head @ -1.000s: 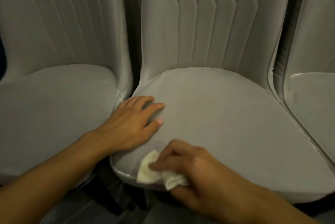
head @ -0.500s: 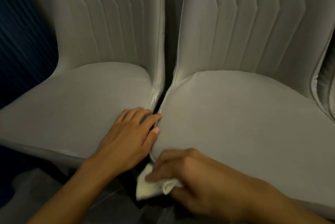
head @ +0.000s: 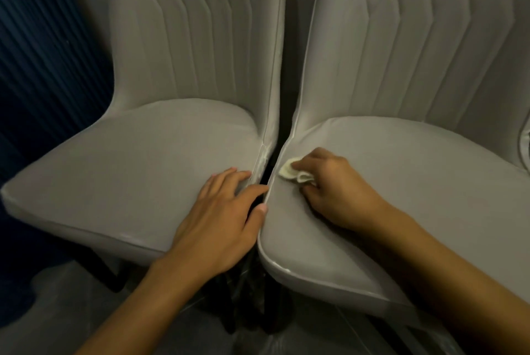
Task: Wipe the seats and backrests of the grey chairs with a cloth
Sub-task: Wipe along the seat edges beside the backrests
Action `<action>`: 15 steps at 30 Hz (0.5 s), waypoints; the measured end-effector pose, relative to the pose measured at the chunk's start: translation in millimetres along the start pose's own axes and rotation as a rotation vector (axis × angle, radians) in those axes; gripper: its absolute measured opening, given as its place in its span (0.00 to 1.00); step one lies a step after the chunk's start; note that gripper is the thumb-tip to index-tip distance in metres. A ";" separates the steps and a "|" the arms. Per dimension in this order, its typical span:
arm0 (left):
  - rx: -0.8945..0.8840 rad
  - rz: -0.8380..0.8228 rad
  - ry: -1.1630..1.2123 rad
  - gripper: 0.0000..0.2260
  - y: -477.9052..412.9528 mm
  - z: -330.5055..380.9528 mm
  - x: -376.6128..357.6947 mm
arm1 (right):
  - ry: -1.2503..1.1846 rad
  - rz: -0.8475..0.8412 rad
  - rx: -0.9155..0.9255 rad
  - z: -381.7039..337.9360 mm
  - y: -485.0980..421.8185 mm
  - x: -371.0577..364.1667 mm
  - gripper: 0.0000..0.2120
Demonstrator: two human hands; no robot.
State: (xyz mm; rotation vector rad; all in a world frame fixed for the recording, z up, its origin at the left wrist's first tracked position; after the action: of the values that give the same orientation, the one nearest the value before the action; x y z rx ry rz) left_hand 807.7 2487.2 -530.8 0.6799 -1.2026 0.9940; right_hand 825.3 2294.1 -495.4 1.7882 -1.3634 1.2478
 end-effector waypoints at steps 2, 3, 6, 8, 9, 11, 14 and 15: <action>0.004 -0.006 0.009 0.25 -0.5 1.0 -0.5 | -0.010 -0.102 0.148 -20.1 8.6 -1.1 0.19; 0.006 -0.008 0.008 0.25 -0.8 1.1 -0.8 | -0.021 -0.156 0.207 -25.0 11.6 0.4 0.18; 0.014 -0.017 0.027 0.24 -1.4 -0.6 -0.9 | -0.029 -0.171 0.243 -4.9 5.3 10.0 0.18; 0.007 -0.015 0.039 0.25 -0.7 0.1 -0.8 | 0.041 0.031 0.080 31.9 -7.8 24.5 0.18; 0.002 -0.011 0.044 0.25 0.0 0.9 -0.9 | 0.084 0.113 -0.055 50.8 -11.6 30.4 0.18; 0.010 -0.008 0.066 0.24 1.0 1.5 0.3 | 0.095 0.160 -0.210 67.9 -14.2 31.5 0.19; 0.017 0.018 0.101 0.24 -0.2 -1.8 2.6 | 0.017 0.022 0.068 21.5 -0.4 16.4 0.18; 0.015 0.049 0.100 0.24 -0.6 -3.3 5.3 | -0.016 -0.055 0.198 -4.6 13.6 9.7 0.18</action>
State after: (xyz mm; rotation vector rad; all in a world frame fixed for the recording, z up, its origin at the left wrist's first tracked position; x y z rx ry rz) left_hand 810.0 2491.1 -526.6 0.6079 -1.1302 1.0666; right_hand 811.4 2289.5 -486.0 1.9591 -1.2268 1.3825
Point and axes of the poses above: each hand's wrist, its own y-axis away from the middle knuckle, its own x-axis out of the back of the hand, z = x × y, the point moved 5 cm from there along -y, towards the middle knuckle, and after that the axes turned 9 degrees about -z, right-handed, at the moved point
